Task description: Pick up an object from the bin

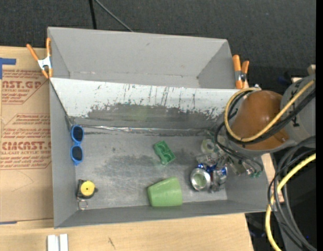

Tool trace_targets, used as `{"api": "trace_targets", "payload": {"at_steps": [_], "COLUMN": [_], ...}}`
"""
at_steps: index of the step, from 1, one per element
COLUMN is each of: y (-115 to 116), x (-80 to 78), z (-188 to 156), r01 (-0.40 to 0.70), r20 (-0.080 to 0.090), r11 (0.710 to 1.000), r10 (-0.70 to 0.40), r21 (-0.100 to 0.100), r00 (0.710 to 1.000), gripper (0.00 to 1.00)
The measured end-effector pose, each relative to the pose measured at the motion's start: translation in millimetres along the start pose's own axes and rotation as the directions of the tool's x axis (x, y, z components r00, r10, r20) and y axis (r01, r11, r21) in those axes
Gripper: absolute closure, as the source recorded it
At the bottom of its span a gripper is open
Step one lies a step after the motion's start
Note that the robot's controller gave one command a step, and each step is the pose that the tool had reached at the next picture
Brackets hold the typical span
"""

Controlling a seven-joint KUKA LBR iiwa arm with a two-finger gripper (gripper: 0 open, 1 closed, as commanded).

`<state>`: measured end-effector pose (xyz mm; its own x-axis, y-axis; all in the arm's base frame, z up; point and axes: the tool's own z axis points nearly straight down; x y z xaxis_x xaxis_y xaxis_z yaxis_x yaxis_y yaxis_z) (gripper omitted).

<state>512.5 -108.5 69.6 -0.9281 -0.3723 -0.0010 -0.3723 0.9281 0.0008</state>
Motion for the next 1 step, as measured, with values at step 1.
{"api": "trace_targets", "payload": {"at_steps": [1], "y": [11.8], "x": [-7.5], "z": [-169.2], "r01": [0.021], "r20": [0.009], "r11": [1.000], "r10": [-0.021], "r21": [0.006], "r00": [1.000], "gripper": [1.00]}}
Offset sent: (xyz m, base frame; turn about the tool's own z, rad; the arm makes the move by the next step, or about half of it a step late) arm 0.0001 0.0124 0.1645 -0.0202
